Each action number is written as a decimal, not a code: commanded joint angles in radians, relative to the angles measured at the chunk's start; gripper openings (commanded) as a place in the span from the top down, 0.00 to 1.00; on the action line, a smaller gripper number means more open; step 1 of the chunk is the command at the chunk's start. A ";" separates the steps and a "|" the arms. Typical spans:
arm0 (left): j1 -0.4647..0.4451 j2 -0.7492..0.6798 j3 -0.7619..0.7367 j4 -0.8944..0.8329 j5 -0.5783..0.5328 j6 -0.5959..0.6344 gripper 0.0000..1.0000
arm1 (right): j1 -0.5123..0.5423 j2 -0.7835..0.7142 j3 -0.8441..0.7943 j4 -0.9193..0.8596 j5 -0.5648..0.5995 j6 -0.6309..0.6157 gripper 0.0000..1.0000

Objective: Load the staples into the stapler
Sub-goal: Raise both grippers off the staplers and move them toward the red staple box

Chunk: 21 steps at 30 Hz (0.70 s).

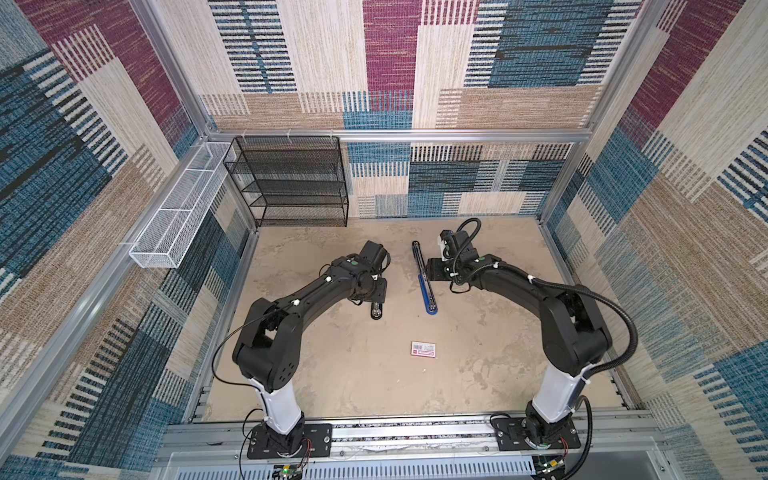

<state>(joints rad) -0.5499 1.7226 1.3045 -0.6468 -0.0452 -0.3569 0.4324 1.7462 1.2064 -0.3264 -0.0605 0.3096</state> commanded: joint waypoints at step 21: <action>-0.043 -0.524 -0.677 0.270 0.230 -0.256 0.43 | 0.138 -0.317 -0.539 0.030 -0.281 0.114 0.44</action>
<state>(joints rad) -0.5922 1.2026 0.6502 -0.4461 0.1658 -0.5648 0.5556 1.4109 0.6762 -0.3328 -0.3058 0.4026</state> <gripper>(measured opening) 0.569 0.571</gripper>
